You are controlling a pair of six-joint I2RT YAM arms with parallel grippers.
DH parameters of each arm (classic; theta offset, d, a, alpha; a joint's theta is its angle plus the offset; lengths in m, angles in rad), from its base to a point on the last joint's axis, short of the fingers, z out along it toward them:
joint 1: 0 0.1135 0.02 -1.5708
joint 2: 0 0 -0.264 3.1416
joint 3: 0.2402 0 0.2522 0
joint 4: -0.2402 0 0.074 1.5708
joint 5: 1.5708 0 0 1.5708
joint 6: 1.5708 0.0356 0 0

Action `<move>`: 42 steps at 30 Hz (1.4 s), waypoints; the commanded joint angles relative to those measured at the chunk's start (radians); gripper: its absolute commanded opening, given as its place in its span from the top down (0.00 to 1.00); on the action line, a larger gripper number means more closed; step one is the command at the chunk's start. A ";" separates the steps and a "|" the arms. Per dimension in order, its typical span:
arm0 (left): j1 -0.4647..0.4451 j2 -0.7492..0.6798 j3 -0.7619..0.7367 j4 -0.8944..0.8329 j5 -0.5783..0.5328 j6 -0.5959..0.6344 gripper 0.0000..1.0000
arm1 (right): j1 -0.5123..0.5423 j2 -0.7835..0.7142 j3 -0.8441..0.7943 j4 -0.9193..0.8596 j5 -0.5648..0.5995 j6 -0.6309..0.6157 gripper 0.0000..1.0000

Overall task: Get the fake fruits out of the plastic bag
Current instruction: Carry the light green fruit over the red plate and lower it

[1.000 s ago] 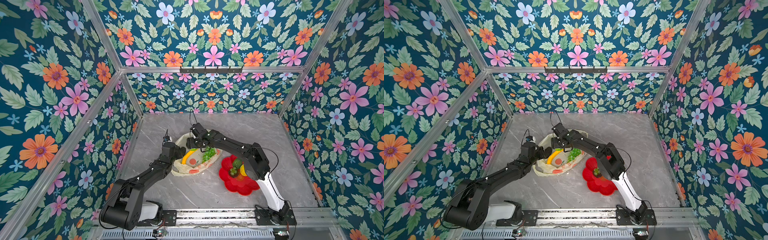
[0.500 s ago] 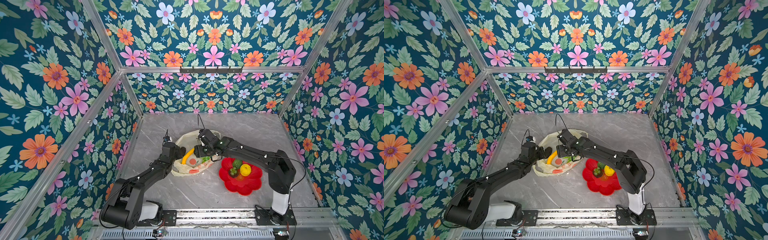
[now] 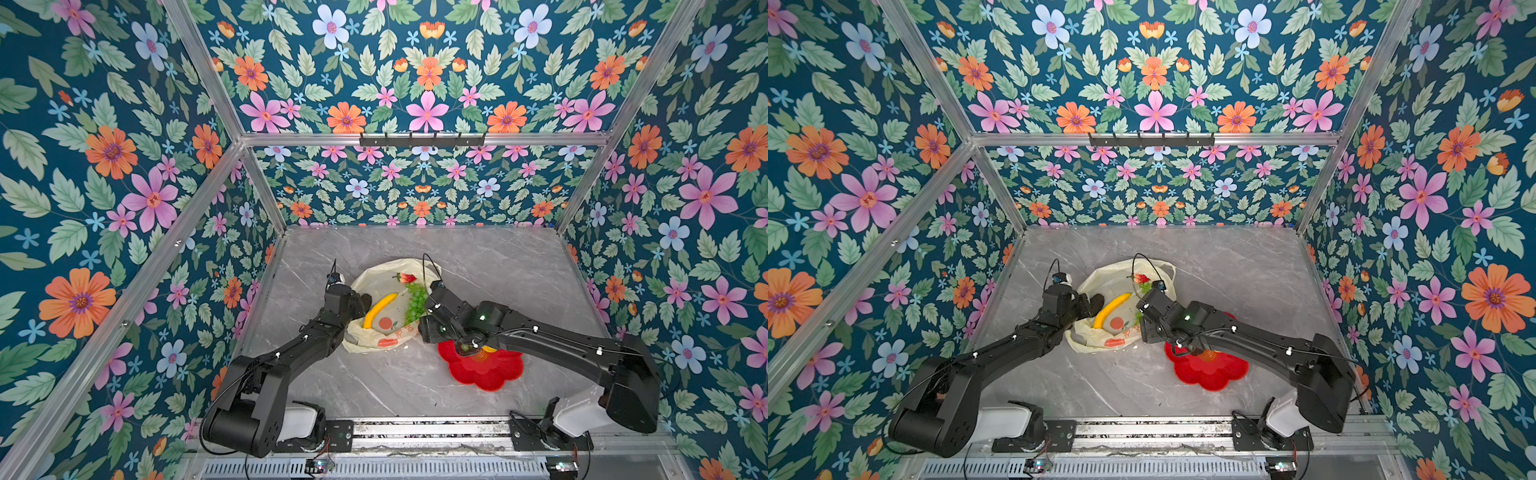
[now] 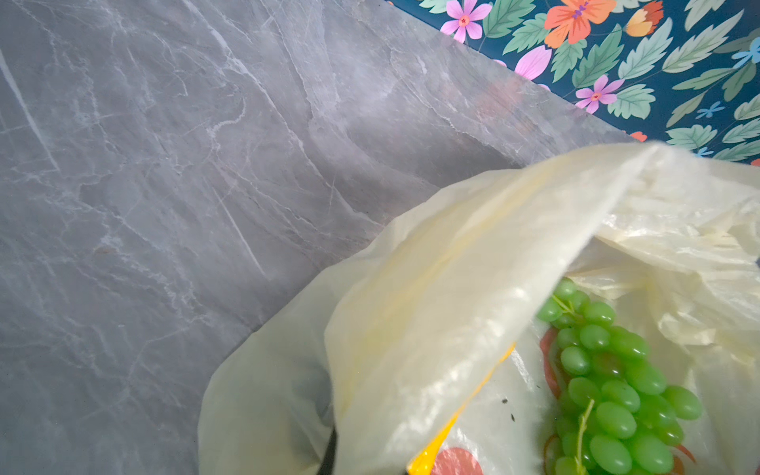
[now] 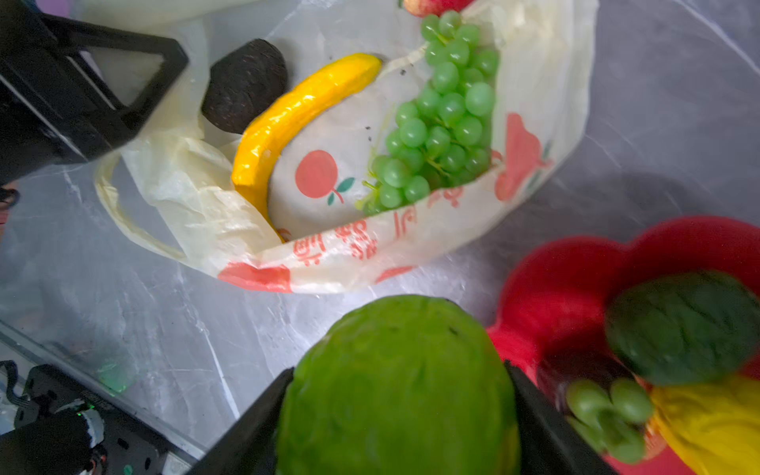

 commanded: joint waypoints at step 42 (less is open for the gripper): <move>0.001 0.008 0.002 0.018 -0.004 0.008 1.00 | 0.015 -0.338 -0.438 -0.238 0.183 0.408 0.30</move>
